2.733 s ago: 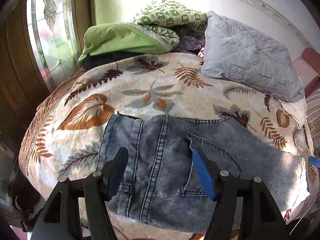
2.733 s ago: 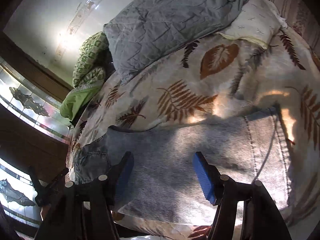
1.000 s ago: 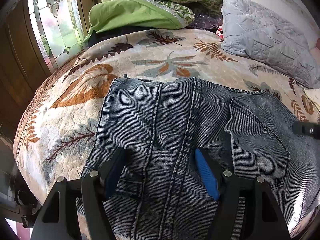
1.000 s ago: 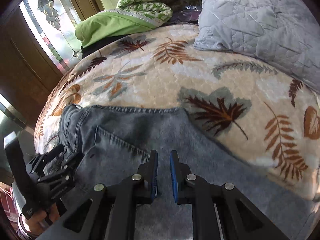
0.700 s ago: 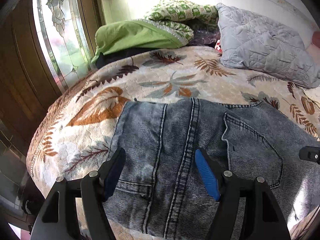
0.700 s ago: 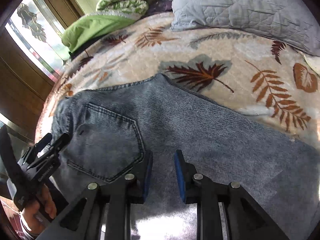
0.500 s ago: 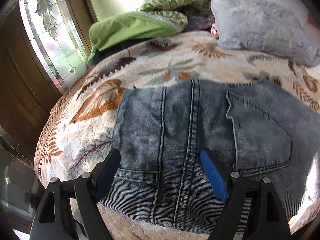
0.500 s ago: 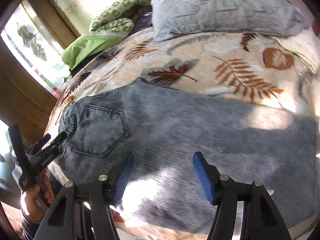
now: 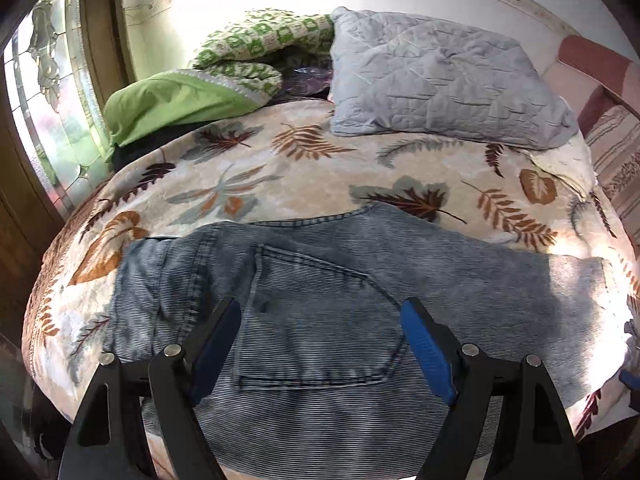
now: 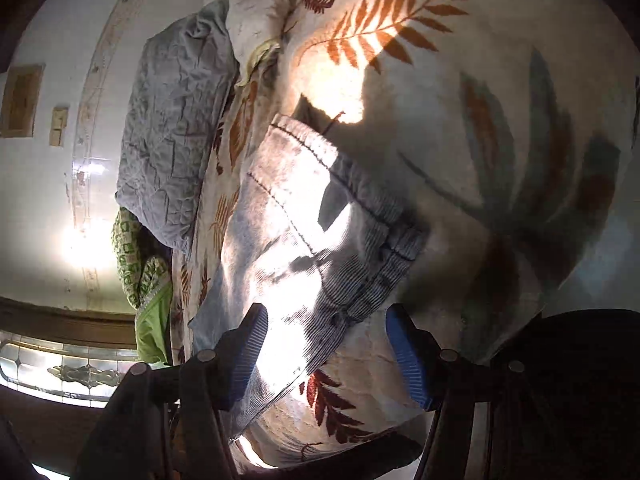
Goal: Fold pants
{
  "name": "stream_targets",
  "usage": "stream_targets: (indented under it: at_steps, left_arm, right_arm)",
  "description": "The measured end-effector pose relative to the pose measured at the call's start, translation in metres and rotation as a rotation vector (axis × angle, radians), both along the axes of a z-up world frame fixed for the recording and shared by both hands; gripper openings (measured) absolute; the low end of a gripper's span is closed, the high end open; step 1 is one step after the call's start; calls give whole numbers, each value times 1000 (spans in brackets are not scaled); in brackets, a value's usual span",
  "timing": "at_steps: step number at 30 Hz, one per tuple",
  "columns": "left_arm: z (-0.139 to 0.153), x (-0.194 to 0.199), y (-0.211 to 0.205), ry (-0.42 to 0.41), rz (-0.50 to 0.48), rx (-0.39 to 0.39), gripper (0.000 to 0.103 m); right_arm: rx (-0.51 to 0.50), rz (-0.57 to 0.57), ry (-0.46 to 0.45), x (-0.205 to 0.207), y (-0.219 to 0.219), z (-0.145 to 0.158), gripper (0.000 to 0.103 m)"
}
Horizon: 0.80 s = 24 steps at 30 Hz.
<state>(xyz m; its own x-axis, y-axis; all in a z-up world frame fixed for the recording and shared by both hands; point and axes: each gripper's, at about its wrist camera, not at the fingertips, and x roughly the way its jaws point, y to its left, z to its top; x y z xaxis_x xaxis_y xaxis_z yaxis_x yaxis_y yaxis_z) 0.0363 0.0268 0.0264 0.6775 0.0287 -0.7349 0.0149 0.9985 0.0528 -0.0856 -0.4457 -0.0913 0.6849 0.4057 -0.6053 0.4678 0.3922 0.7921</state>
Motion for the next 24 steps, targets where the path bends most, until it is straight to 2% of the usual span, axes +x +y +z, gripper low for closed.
stream_targets:
  at_steps: [3,7,10,11,12,16,19,21,22,23,24]
  left_arm:
    - [-10,2,-34,24,-61,-22,83]
    - [-30,9,-65,99,-106,-69,83]
    - [-50,15,-82,160,-126,-30,83]
    - [-57,16,-86,178,-123,8,83]
    - [-63,15,-89,190,-124,41,83]
    - [-67,13,-91,181,-137,75,83]
    - [-65,14,-90,199,-134,73,83]
    - [-62,16,-91,218,-125,80,83]
    - [-59,17,-92,223,-118,71,83]
    - [-54,17,-95,222,-120,53,83]
    - [-49,16,-98,214,-135,37,83]
  right_arm:
    - [75,-68,-34,2,-19,-12,65]
    - [81,-89,-63,11,-28,-15,65]
    - [83,-93,-76,14,-32,-14,63]
    - [53,-84,-79,14,-30,-10,49]
    - [4,-73,-78,13,-31,-5,27]
    - [-144,-25,-100,13,-24,20,19]
    - [-319,-11,-128,8,-9,47,18]
    - [-447,40,-91,14,2,48,18]
    - [-430,56,-41,20,1,35,18]
    - [-358,77,32,24,-5,13,23]
    - [-283,58,21,22,-13,0,23]
